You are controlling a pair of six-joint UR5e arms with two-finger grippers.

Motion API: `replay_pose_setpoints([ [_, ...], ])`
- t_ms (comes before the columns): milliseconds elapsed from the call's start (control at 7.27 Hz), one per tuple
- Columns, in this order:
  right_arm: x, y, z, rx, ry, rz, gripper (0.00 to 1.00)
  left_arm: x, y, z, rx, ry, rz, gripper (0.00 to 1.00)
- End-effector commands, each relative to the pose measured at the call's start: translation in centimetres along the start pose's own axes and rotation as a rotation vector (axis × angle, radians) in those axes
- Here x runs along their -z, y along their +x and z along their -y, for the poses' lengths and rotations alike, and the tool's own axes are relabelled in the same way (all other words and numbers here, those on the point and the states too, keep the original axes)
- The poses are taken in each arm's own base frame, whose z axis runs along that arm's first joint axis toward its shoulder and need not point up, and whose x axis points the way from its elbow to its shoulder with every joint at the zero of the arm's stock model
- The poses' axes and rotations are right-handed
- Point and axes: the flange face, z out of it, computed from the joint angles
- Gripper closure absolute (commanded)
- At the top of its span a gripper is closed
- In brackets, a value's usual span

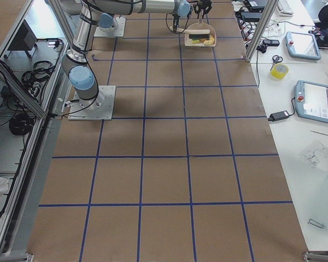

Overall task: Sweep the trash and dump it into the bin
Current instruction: 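Push the remaining debris deeper into the dustpan with the right gripper's brush, then carry the loaded dustpan toward the bin with left gripper while right withdraws brush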

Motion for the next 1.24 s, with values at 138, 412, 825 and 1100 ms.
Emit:
replay_pose_setpoints([
  [138, -0.5, 5.4, 3.6, 0.011, -0.024, -0.086, 1.0, 0.1, 0.0, -0.5, 0.006, 0.045, 0.01, 1.0],
  [412, 1.8, 12.9, 6.5, -0.061, -0.033, -0.076, 1.0, 0.9, 0.1, -2.8, 0.045, 0.097, 0.03, 1.0],
  [825, 5.0, 29.8, 7.2, -0.048, -0.1, -0.068, 1.0, 2.8, 0.9, -9.7, 0.054, 0.12, 0.055, 1.0],
  [1100, 4.2, 42.1, 8.4, 0.026, -0.139, -0.072, 1.0, 4.5, 3.7, -19.3, -0.019, 0.12, 0.055, 1.0],
])
